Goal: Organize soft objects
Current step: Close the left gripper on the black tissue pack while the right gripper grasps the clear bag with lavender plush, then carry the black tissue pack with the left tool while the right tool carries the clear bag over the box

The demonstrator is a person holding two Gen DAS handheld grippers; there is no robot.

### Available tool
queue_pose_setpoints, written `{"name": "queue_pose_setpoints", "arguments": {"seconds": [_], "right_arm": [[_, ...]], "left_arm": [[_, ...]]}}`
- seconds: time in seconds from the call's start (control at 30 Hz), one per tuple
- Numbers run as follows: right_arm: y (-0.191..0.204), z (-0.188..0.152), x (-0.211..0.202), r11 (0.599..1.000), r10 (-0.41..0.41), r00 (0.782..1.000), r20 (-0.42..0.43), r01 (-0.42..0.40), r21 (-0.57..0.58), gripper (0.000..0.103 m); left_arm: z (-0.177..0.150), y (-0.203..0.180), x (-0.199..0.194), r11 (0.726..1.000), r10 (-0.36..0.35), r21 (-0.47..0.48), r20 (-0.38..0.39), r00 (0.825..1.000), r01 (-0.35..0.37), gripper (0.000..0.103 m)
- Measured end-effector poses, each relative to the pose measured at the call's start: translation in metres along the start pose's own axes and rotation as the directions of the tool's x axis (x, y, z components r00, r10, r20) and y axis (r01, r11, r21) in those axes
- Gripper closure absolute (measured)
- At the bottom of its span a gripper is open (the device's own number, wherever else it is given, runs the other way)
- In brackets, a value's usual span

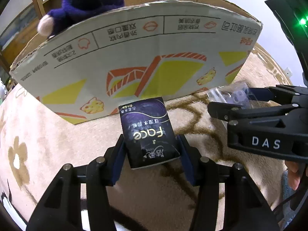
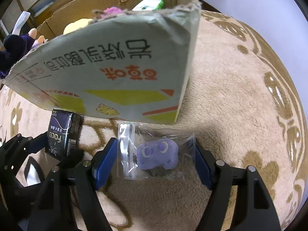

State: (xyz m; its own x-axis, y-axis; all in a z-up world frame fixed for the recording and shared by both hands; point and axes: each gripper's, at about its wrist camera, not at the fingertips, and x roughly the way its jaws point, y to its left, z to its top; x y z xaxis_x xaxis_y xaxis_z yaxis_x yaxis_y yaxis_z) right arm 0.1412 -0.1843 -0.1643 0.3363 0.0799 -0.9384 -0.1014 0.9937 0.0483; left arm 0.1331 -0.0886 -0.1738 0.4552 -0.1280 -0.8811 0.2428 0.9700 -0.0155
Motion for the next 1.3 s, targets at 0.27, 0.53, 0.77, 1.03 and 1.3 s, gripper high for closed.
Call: {"name": "queue_pose_setpoints", "arguments": {"seconds": [0.27, 0.53, 0.77, 1.03, 1.3], "right_arm": [[-0.024, -0.005, -0.017, 0.999, 0.049, 0.999, 0.019, -0.049, 0.024, 0.026], [-0.033, -0.011, -0.046, 0.998, 0.061, 0.995, 0.085, -0.062, 0.012, 0.026], [-0.032, -0.018, -0.091, 0.997, 0.077, 0.978, 0.192, -0.079, 0.005, 0.026], [-0.007, -0.006, -0.139, 0.995, 0.102, 0.94, 0.325, -0.098, -0.029, 0.026], [0.003, 0.005, -0.162, 0.993, 0.112, 0.902, 0.417, -0.084, -0.084, 0.026]], "left_arm": [[-0.005, -0.006, -0.026, 0.998, 0.026, 0.046, 0.074, 0.997, -0.03, 0.053], [-0.021, 0.002, -0.082, 0.997, 0.082, -0.007, 0.198, 0.977, -0.082, 0.053], [-0.02, 0.019, -0.132, 0.991, 0.132, -0.031, 0.332, 0.934, -0.129, 0.053], [-0.006, 0.035, -0.168, 0.985, 0.173, -0.068, 0.442, 0.88, -0.159, 0.053], [0.021, 0.051, -0.177, 0.99, 0.143, -0.072, 0.495, 0.857, -0.124, 0.053]]}}
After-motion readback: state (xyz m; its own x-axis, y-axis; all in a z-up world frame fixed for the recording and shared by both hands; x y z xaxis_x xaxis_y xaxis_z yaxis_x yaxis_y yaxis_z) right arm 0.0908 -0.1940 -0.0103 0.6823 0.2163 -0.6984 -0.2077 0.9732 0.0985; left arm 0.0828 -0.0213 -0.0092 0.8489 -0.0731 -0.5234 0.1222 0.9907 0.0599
